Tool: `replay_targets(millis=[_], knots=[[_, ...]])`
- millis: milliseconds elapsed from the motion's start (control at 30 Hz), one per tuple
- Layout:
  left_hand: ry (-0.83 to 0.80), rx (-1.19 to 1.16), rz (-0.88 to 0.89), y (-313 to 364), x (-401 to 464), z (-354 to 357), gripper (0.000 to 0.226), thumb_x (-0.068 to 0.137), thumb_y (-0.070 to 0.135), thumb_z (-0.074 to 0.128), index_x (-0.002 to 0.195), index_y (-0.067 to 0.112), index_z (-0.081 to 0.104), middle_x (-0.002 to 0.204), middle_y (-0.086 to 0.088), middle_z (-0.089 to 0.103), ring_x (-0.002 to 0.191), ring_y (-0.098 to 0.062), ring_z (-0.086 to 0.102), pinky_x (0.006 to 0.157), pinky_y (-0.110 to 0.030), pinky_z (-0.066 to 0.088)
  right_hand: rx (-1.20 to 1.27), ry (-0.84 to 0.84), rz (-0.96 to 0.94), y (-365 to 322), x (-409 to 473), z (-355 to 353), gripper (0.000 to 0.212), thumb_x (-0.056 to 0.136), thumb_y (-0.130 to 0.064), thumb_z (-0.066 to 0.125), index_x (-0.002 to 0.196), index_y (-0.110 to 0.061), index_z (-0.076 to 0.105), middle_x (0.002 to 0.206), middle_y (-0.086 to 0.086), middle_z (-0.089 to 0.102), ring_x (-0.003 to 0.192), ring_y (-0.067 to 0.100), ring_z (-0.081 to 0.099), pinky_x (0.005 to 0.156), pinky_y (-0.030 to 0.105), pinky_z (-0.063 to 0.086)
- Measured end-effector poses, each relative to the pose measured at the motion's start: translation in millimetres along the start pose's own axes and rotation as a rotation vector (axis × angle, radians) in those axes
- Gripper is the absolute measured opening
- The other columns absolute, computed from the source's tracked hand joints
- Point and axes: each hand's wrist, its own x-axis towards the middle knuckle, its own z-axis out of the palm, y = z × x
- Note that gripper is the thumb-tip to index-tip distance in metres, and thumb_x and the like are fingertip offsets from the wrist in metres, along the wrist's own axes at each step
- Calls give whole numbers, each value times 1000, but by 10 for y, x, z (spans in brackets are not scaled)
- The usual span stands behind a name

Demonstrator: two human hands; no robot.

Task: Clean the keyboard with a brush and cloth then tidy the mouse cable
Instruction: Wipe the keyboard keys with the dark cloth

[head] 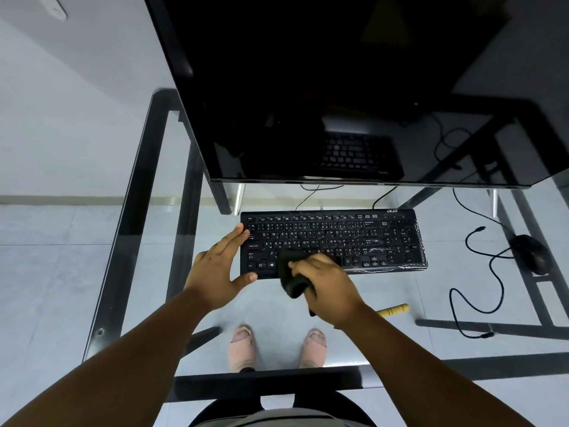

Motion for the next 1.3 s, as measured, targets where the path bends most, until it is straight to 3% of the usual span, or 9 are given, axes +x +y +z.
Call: replay_targets(millis=[200,333,433,533,633,800,933,1067,1300], knots=[[-5,4,0,40,-10,-12,88,84,56,63,153,35,13,160,24,2,141,-10,32,107,-44,31,-35,211,200,163,-66,-31,39,69,5,59,102,-14,67,105,1,71,98,23,61,76,37,57],[-14,11,-4,59,-10,-42,88,84,55,63,153,34,14,160,23,3,142,-10,30,108,-44,31,26,30,45,-39,11,67,44,69,1,47,105,-16,66,110,0,70,110,21,57,89,31,52],[-18,2,2,74,0,-77,90,81,58,65,152,35,16,159,23,7,142,-10,30,108,-45,31,-57,-9,4,186,-57,-135,44,65,2,50,100,-17,69,104,-2,72,102,23,61,82,32,56],[32,-14,-53,181,3,-92,101,66,74,62,150,35,21,157,20,20,140,-11,27,109,-45,28,-125,172,211,561,-253,-368,45,60,11,55,93,-15,71,95,2,74,90,27,64,69,36,58],[104,47,-107,383,76,-45,119,50,85,58,149,29,23,155,8,29,141,-17,25,112,-45,25,-126,291,404,745,-353,-439,47,60,16,55,92,-16,68,98,4,73,90,28,64,69,35,57],[4,152,20,793,328,61,136,48,77,73,154,28,5,162,11,1,149,-13,2,119,-40,8,-49,90,123,576,-386,-398,44,58,8,48,89,-15,70,105,-4,73,100,20,61,83,27,54],[-115,267,38,1004,534,67,142,50,75,75,153,27,-11,161,9,-15,149,-13,-13,121,-42,-3,-96,98,107,931,-658,-662,42,55,3,47,84,-14,72,103,-7,74,96,17,62,77,29,56],[-190,326,-26,1106,654,80,144,50,71,78,153,25,-13,162,3,-12,149,-17,-11,121,-45,-2,-126,132,119,1041,-702,-740,40,59,-1,45,83,-16,73,99,-8,74,90,17,63,70,31,58],[-204,421,-55,1210,714,14,146,44,70,79,153,24,-6,161,2,6,149,-19,5,121,-45,2,-179,-139,-169,1060,-571,-705,35,65,-7,54,90,-19,74,85,-7,73,91,18,63,70,26,55]])
